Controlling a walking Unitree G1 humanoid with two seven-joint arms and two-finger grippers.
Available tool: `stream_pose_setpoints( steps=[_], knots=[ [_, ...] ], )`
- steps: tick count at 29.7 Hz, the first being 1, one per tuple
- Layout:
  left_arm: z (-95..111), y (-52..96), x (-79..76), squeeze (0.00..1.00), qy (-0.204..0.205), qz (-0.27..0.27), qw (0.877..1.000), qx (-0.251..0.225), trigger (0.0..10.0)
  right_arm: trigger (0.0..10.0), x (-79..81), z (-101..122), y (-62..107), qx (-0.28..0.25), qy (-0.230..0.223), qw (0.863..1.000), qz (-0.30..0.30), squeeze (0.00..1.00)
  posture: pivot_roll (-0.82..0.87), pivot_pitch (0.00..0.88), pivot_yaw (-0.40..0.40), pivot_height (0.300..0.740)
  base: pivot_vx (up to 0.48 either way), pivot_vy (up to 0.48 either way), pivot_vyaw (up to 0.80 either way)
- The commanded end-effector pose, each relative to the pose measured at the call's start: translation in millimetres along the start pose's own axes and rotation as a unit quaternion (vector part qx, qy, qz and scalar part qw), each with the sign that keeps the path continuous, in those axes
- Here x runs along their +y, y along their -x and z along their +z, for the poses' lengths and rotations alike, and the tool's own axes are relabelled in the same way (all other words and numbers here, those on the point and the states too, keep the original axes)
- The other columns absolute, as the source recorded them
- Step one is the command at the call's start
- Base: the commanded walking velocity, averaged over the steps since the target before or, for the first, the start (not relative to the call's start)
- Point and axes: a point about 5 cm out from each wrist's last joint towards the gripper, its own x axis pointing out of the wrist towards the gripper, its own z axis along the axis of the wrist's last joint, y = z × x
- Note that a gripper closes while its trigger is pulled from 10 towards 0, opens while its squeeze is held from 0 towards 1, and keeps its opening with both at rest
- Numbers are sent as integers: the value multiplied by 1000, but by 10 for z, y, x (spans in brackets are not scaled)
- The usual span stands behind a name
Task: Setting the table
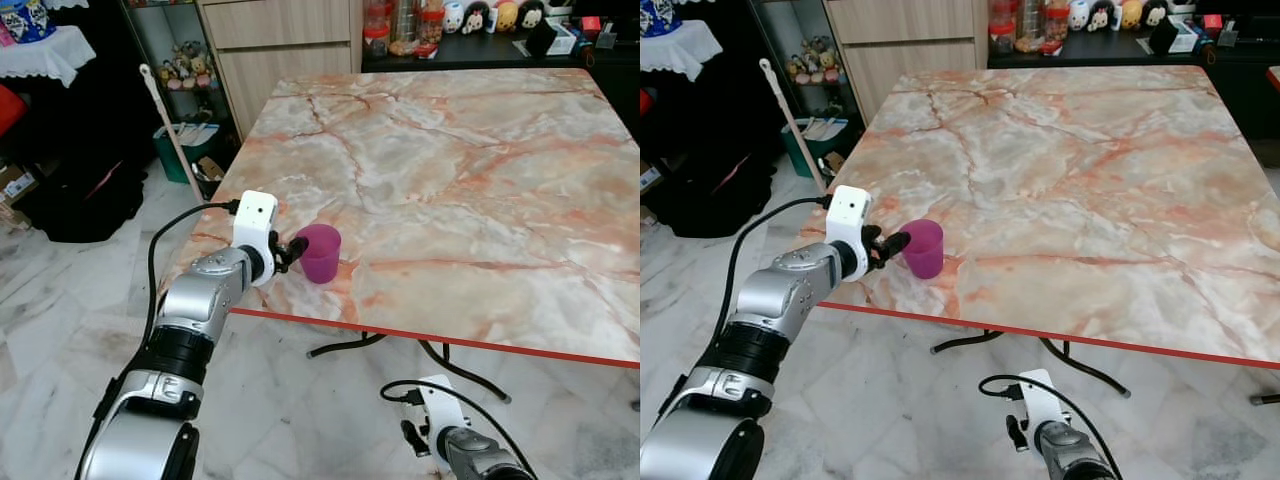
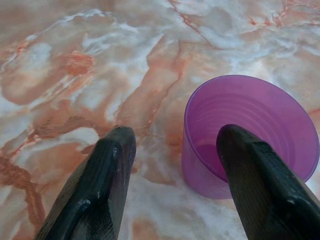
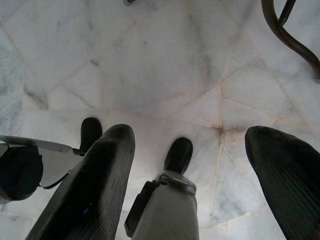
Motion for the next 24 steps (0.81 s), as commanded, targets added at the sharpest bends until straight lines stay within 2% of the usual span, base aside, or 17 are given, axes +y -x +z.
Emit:
stream_pose_setpoints(
  steps=[1,14,24],
  knots=[
    [26,-6,27,0,-1,5,1000,0,10000,10000,42,-1,-5,4,6,1000,7,0,-28,68,117,740,0,0,0],
    [141,-13,7,0,-8,-9,1000,-10,10000,10000,40,-3,-5,5,8,1000,8,0,-27,67,116,740,0,0,0],
    [142,-44,16,0,-19,-10,1000,-4,10000,10000,47,-3,-6,5,6,1000,8,0,-24,66,120,740,0,0,0]
  ],
)
